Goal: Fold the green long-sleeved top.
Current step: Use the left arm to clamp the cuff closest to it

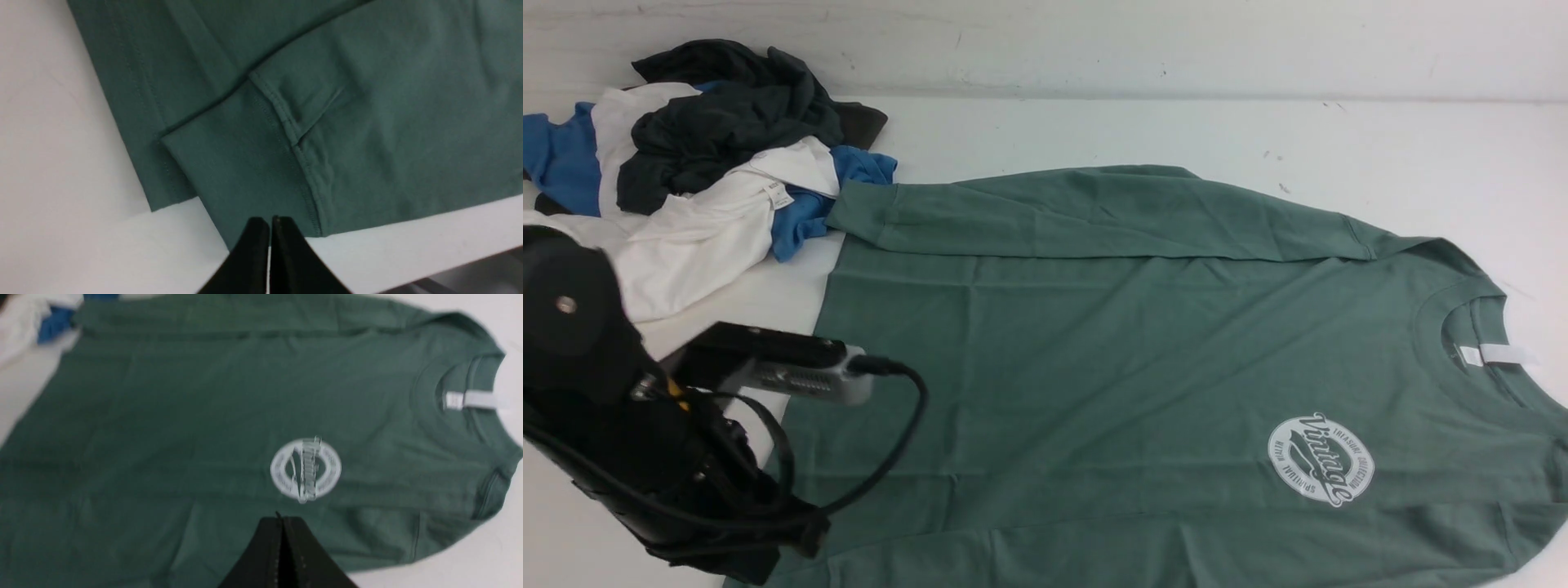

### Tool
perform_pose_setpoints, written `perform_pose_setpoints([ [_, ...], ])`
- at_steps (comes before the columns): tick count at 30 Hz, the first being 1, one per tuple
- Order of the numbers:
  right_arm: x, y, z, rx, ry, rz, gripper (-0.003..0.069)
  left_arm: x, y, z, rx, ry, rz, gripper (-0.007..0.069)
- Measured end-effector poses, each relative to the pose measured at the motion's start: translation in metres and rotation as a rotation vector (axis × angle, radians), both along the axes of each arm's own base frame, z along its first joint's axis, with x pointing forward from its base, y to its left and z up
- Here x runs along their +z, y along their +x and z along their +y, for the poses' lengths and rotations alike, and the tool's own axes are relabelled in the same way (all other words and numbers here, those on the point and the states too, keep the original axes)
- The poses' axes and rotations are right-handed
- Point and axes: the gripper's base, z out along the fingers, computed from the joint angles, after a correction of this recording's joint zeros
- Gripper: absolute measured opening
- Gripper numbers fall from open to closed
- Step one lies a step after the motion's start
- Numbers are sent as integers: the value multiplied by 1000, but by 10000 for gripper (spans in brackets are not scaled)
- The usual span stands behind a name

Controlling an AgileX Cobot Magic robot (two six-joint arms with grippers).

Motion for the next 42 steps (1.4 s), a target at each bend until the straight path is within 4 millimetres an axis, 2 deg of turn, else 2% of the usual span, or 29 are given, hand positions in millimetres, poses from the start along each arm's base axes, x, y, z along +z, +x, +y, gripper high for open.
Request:
perform_pose_setpoints([
  [3, -5, 8, 6, 72, -23, 59, -15, -5, 0, -7, -6, 55, -4, -4],
  [5, -9, 13, 9, 121, -26, 84, -15, -5, 1, -4, 19, 110, -20, -4],
  [9, -13, 14, 11, 138, -25, 93, -15, -7, 4, 5, 56, 158, -21, -4],
  [15, -20, 16, 11, 135, -17, 96, -15, -16, 8, 5, 75, 164, 17, 10],
  [18, -21, 16, 13, 140, -3, 96, -15, -25, 14, 3, 74, 168, 28, 60],
  [27, -20, 15, 18, 191, 28, 88, -15, -60, 28, -3, 105, 189, 95, 340],
  [34, -19, 14, 19, 209, 41, 83, -15, -73, 33, -4, 114, 194, 107, 364],
  [42, -19, 14, 20, 211, 46, 83, -15, -74, 36, -6, 115, 191, 103, 359],
])
